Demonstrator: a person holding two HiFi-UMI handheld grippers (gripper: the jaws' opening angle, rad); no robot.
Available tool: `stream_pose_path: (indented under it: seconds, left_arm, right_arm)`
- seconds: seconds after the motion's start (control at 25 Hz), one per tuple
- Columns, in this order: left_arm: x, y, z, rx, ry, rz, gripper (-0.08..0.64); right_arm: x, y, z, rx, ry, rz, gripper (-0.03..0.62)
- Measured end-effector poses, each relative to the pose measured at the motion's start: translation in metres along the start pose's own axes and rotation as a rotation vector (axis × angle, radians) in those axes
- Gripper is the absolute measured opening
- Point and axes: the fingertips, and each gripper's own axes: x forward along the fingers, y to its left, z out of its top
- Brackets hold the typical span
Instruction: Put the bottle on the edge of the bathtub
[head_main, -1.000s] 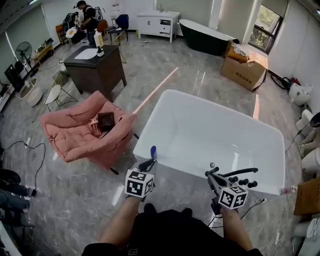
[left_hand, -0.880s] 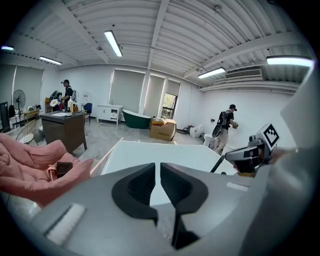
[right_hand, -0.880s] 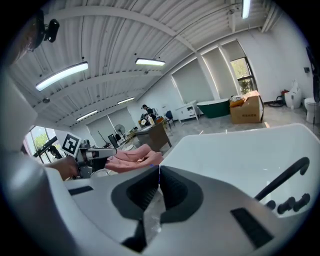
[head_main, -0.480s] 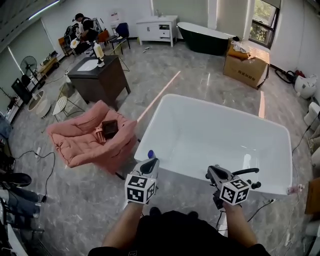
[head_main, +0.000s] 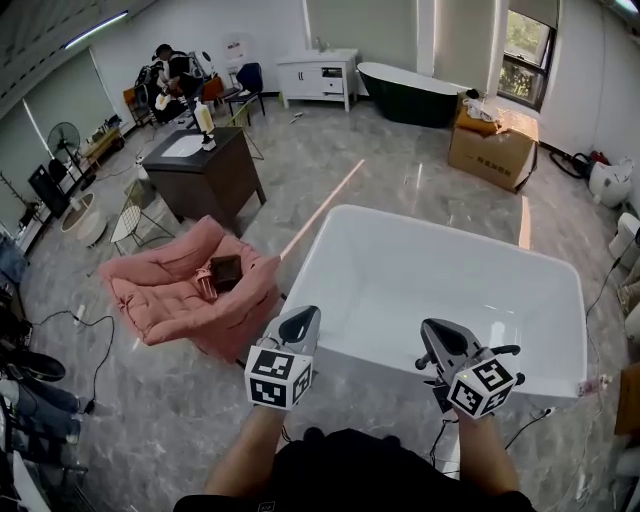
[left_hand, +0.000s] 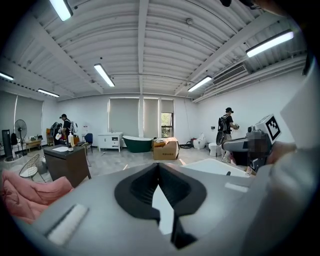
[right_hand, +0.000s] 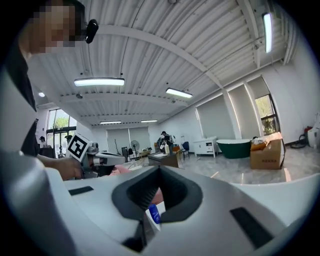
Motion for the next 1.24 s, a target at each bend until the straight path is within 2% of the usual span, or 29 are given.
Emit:
stream_pose_path:
  seconds: [0.16,0.4,0.76,1.24]
  left_arm:
    - [-0.010,0.013,0.011,0.000,-0.029,0.020,0.011]
    - [-0.017,0.024,0.018,-0.013,-0.058,0.044,0.011]
    - [-0.023,0.031,0.007,-0.029,-0.049,0.058,0.011]
    - [-0.022,0.033,-0.001,-0.033,-0.036,0.062,0.011]
  right_arm:
    - [-0.002,0.008,0.014,-0.015,-0.043,-0.016,0.011]
    - [-0.003,0.010,0.012,-0.025,-0.035,-0.022,0.011]
    - [0.001,0.015,-0.003,-0.002,0.002,-0.020,0.011]
    - [0.009,0.018,-0.001,0.002,0.004,-0.002,0.011]
